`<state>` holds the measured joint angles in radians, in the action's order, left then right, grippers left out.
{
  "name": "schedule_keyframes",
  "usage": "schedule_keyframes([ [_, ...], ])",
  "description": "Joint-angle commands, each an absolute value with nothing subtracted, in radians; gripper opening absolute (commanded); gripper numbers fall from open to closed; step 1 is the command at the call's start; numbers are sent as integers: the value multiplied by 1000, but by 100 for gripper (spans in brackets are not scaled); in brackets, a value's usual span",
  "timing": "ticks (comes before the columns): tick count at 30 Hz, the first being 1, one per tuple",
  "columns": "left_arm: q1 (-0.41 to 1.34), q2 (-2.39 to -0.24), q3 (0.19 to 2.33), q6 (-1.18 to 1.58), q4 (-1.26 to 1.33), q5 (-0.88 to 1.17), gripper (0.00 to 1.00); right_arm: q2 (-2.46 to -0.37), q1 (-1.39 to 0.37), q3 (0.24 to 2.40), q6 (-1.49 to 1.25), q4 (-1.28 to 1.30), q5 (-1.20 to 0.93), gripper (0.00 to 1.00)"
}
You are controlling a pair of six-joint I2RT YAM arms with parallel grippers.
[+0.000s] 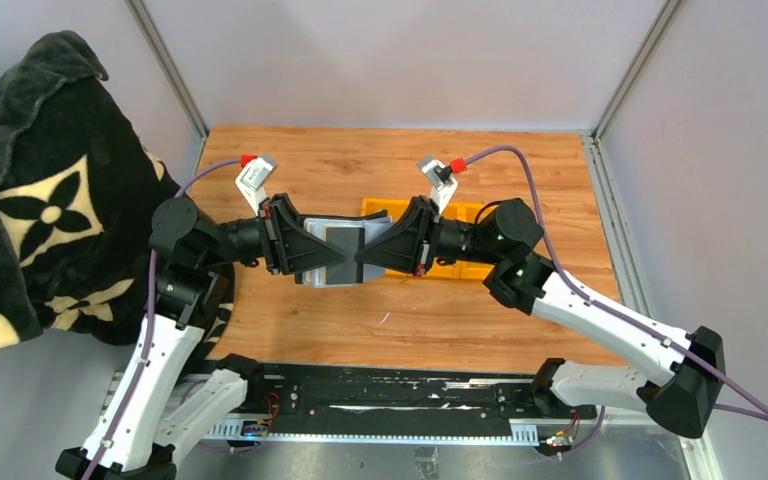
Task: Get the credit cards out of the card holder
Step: Remove the credit card from the card holder.
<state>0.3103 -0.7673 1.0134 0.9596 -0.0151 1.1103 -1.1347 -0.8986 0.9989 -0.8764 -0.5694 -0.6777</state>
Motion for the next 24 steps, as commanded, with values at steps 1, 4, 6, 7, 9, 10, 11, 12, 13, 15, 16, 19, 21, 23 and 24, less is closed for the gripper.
schedule_keyframes([
  [1,315,-743,1039,1019,71,1172,21,-1084,-889,950,-868,-592,-650,0],
  [4,316,-741,1042,1022,72,1170,17,-1064,-883,932,-871,-592,-644,0],
  [6,316,-738,1044,1022,69,1172,17,-1050,-880,921,-870,-590,-644,0],
  [7,316,-739,1045,1022,69,1172,17,-1043,-878,915,-870,-589,-640,0],
  [9,316,-738,1049,1021,66,1170,17,-1032,-876,908,-870,-586,-636,0],
  [10,315,-740,1051,1018,63,1168,17,-1028,-876,906,-870,-585,-633,0],
  [11,316,-741,1054,1015,58,1165,18,-1028,-876,906,-872,-588,-633,0],
  [12,316,-741,1057,1006,49,1160,18,-1030,-876,907,-877,-595,-640,1],
  [13,316,-742,1058,996,39,1153,18,-1035,-876,909,-885,-607,-651,4],
  [15,315,-744,1060,980,24,1142,16,-1047,-877,920,-907,-638,-676,7],
  [16,316,-744,1061,973,19,1130,14,-1053,-877,923,-912,-648,-687,9],
  [19,316,-743,1071,899,-65,1083,0,-1072,-884,941,-933,-694,-705,24],
  [21,316,-745,1071,872,-86,1065,0,-1089,-891,958,-934,-703,-713,31],
  [23,316,-749,1077,850,-106,1051,0,-1104,-898,972,-937,-710,-723,34],
  [24,316,-749,1083,835,-121,1043,0,-1109,-900,975,-938,-715,-725,34],
])
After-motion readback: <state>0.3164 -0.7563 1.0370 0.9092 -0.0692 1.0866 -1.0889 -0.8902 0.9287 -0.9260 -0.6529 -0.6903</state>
